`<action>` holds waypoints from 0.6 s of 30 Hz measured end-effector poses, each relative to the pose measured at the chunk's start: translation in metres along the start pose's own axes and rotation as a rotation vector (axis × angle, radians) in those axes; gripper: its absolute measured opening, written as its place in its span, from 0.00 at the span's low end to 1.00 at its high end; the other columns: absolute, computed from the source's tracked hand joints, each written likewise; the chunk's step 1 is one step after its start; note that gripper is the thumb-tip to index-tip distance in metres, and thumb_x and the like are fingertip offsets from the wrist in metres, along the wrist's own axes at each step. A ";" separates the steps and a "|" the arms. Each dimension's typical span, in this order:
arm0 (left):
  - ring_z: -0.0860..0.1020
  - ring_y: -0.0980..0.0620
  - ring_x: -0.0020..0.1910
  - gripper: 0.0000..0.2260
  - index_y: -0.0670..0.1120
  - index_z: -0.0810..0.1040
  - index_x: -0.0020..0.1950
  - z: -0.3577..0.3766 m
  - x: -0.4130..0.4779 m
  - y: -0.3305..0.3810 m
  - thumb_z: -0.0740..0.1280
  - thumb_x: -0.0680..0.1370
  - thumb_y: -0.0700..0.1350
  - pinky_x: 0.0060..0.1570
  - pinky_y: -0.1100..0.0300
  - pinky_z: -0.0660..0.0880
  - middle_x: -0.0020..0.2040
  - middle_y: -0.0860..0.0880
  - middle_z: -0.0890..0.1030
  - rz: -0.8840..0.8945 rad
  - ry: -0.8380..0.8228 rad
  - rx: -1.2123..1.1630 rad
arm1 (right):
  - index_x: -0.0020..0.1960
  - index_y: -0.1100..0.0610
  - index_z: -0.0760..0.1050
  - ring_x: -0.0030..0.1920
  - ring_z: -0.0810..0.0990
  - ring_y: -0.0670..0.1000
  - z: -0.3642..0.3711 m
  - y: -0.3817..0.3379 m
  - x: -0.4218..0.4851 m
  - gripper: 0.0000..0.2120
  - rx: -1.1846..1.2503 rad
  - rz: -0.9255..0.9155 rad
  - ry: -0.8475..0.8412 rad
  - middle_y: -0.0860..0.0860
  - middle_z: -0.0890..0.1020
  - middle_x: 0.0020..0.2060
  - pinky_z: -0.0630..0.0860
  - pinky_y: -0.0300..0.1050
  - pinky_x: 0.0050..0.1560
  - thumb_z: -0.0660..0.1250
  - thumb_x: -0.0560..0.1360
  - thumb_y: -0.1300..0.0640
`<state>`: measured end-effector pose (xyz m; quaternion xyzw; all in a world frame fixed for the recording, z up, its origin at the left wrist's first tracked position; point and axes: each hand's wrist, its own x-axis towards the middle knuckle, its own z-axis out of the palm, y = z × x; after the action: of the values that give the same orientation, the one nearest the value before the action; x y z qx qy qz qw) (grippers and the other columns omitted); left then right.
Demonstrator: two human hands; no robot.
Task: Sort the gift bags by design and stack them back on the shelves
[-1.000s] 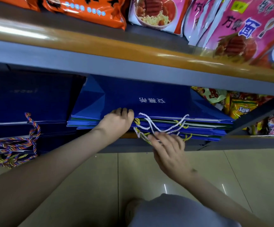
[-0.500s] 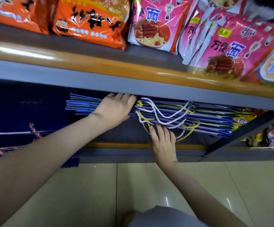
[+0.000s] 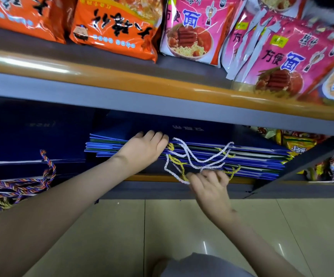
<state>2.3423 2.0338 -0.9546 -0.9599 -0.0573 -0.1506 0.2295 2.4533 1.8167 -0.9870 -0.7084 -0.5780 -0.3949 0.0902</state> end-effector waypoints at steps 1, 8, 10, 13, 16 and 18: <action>0.79 0.43 0.44 0.38 0.37 0.64 0.63 0.001 -0.002 0.002 0.80 0.61 0.47 0.39 0.52 0.79 0.53 0.39 0.80 0.004 -0.022 -0.005 | 0.48 0.55 0.72 0.45 0.69 0.52 -0.005 0.009 0.006 0.07 0.012 0.007 -0.014 0.48 0.79 0.33 0.61 0.48 0.48 0.65 0.71 0.62; 0.79 0.44 0.43 0.41 0.38 0.62 0.66 -0.001 -0.002 0.000 0.80 0.61 0.46 0.37 0.53 0.77 0.52 0.40 0.79 0.032 -0.106 -0.005 | 0.42 0.61 0.77 0.42 0.64 0.55 0.000 0.038 0.042 0.07 0.091 0.074 -0.139 0.56 0.75 0.37 0.60 0.47 0.45 0.70 0.65 0.68; 0.77 0.44 0.44 0.46 0.43 0.52 0.74 -0.010 0.000 -0.001 0.78 0.65 0.43 0.35 0.55 0.75 0.57 0.39 0.77 0.054 -0.165 -0.019 | 0.43 0.61 0.75 0.41 0.63 0.55 0.002 0.030 0.044 0.06 0.056 0.100 -0.100 0.57 0.75 0.36 0.59 0.47 0.43 0.65 0.67 0.68; 0.72 0.41 0.57 0.46 0.53 0.21 0.69 -0.018 0.002 -0.003 0.60 0.76 0.33 0.43 0.55 0.74 0.73 0.36 0.59 0.144 -0.183 -0.055 | 0.48 0.58 0.68 0.39 0.63 0.55 0.011 0.007 0.023 0.09 0.007 -0.048 -0.144 0.55 0.75 0.37 0.59 0.47 0.41 0.57 0.69 0.64; 0.69 0.40 0.59 0.47 0.59 0.18 0.65 -0.029 0.011 -0.015 0.55 0.76 0.29 0.40 0.55 0.73 0.74 0.37 0.56 0.162 -0.199 -0.099 | 0.59 0.61 0.67 0.45 0.71 0.57 0.029 -0.007 -0.014 0.20 -0.048 -0.079 -0.391 0.56 0.77 0.46 0.65 0.50 0.52 0.52 0.68 0.62; 0.69 0.40 0.59 0.46 0.60 0.19 0.65 -0.031 0.015 -0.019 0.54 0.76 0.29 0.36 0.56 0.70 0.72 0.38 0.58 0.157 -0.230 -0.121 | 0.68 0.64 0.63 0.53 0.74 0.59 0.037 -0.004 -0.016 0.29 -0.098 0.075 -0.582 0.59 0.78 0.53 0.67 0.54 0.62 0.58 0.66 0.61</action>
<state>2.3443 2.0372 -0.9153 -0.9844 0.0011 -0.0245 0.1745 2.4664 1.8279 -1.0237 -0.8162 -0.5333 -0.1989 -0.0993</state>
